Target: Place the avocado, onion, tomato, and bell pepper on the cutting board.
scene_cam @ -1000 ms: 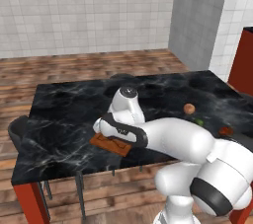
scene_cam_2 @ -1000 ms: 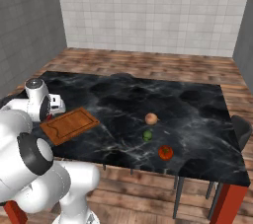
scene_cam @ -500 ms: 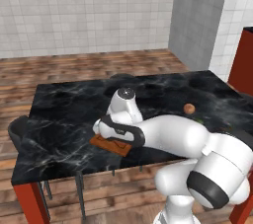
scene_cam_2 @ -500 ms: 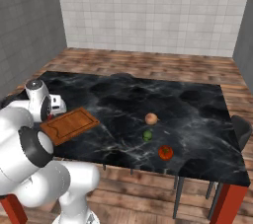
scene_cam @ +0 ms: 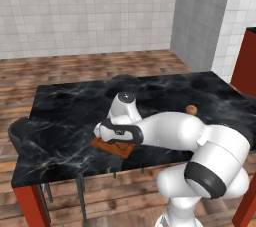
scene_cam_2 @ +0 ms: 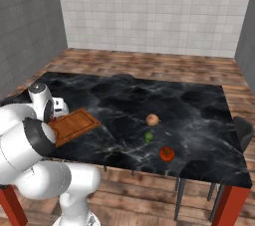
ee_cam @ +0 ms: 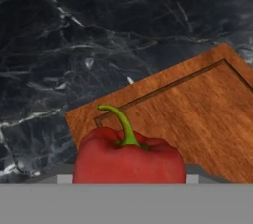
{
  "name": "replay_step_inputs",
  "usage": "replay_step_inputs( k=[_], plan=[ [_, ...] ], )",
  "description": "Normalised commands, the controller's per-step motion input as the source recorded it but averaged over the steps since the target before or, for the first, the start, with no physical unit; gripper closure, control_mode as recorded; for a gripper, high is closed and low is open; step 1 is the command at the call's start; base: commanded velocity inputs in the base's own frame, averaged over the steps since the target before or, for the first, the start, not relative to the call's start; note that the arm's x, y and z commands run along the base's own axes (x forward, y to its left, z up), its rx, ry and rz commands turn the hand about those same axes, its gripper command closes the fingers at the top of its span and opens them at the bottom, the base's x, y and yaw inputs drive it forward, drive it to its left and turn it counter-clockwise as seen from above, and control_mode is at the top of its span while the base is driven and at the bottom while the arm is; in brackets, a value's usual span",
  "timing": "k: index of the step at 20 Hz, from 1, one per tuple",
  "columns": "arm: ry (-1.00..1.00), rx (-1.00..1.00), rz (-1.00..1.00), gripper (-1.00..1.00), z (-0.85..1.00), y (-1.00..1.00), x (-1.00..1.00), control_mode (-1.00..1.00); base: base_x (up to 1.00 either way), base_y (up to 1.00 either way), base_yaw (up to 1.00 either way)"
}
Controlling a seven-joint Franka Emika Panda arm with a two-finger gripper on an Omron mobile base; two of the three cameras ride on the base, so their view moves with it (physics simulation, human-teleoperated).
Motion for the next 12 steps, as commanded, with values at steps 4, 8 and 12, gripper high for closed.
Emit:
replay_step_inputs(
  k=[4, 8, 12],
  plan=[
    [0.00, -0.01, 0.00, 1.00, -0.18, 0.00, 0.08, -1.00, 0.00, 0.00, 0.00],
    [0.00, -0.02, 0.00, 1.00, -0.17, 0.00, 0.00, -1.00, 0.00, 0.00, 0.00],
    [0.00, -0.03, 0.00, 1.00, -0.18, 0.00, 0.00, -1.00, 0.00, 0.00, 0.00]
  ],
)
